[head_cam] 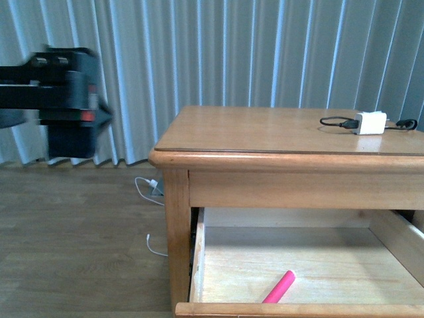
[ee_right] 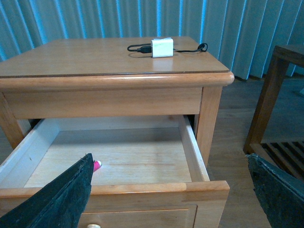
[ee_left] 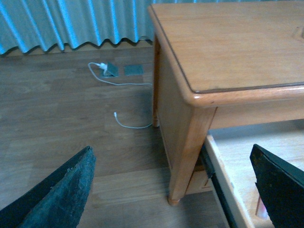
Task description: Place pink marker in drawer with both arms
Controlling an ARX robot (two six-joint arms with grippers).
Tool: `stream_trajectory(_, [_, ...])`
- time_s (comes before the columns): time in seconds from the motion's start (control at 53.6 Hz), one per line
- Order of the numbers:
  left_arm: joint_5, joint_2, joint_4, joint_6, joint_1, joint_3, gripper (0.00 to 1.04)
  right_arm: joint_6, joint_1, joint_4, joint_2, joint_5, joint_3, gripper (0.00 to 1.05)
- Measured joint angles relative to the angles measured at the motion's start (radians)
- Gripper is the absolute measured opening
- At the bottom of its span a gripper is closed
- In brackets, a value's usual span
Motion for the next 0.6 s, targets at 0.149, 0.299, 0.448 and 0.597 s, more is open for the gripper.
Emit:
stream_trajectory(0.149, [-0.005, -0.232, -0.117, -0.019, 0.129, -0.119, 0.99, 0.000, 0.000, 0.000, 0.000, 0.000, 0.000, 0.96])
stream_trajectory(0.299, [0.005, -0.424, -0.183, -0.051, 0.272, -0.206, 0.99, 0.000, 0.000, 0.000, 0.000, 0.000, 0.000, 0.96])
stream_trajectory(0.448, [0.017, -0.428, -0.183, -0.059, 0.277, -0.207, 0.99, 0.000, 0.000, 0.000, 0.000, 0.000, 0.000, 0.96])
stream_trajectory(0.597, [0.183, -0.467, -0.024, -0.012, 0.278, -0.288, 0.81, 0.000, 0.000, 0.000, 0.000, 0.000, 0.000, 0.96])
